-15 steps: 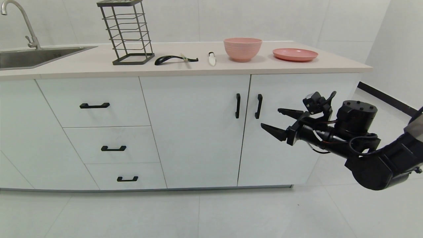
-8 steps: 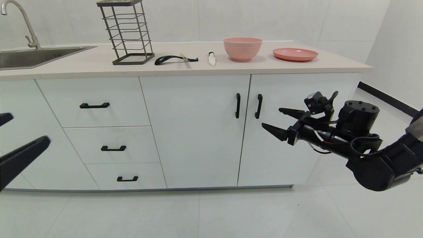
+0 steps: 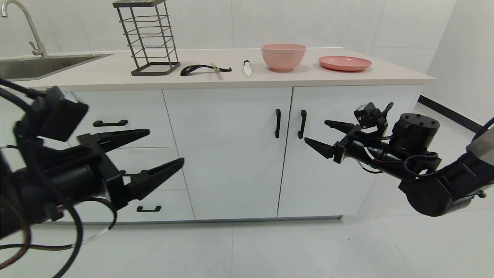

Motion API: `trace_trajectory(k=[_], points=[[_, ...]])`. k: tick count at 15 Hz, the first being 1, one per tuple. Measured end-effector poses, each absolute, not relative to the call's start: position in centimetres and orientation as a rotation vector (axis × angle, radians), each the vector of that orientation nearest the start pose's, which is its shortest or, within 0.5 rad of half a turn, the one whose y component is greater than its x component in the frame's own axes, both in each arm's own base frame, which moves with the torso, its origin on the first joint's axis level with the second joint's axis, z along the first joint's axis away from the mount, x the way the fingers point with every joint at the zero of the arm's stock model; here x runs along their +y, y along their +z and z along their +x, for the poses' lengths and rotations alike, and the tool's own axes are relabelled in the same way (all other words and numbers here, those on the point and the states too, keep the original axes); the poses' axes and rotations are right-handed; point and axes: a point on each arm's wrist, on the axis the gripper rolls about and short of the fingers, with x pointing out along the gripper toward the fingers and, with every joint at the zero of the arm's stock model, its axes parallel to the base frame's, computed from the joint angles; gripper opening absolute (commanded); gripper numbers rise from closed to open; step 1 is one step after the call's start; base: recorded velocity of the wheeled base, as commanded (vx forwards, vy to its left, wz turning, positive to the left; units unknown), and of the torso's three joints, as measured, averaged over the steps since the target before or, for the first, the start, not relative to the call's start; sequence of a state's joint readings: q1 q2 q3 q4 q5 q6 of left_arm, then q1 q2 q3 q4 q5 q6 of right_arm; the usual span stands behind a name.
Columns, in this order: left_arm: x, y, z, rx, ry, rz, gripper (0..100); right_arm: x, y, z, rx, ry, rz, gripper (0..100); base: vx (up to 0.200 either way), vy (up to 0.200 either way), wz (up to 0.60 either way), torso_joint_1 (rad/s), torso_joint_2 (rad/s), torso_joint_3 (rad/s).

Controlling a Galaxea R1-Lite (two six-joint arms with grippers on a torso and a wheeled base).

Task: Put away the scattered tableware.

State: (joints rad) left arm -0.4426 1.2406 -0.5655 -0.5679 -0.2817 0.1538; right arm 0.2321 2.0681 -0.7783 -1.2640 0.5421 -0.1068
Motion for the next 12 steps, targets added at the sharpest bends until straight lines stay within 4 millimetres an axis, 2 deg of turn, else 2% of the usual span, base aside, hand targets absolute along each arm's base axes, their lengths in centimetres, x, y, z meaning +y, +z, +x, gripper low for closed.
trace_trajectory(k=[4,8,12], points=[[-12.6,18.9,20.0,0.008,-0.909,0.15,100,9.7,11.2,35.4,-0.045,0.799,-0.103,100,0.0,0.0,0.0,0.0,0.0,0.0],[-15.3,16.4,23.0,-0.093,-1.019,0.169,100,10.1,10.9,35.6,-0.046,0.814,-0.099,100,0.0,0.0,0.0,0.0,0.0,0.0],[-17.7,15.2,26.6,-0.12,-1.057,0.203,100,9.3,9.9,38.3,-0.063,0.8,-0.098,100,0.0,0.0,0.0,0.0,0.0,0.0]])
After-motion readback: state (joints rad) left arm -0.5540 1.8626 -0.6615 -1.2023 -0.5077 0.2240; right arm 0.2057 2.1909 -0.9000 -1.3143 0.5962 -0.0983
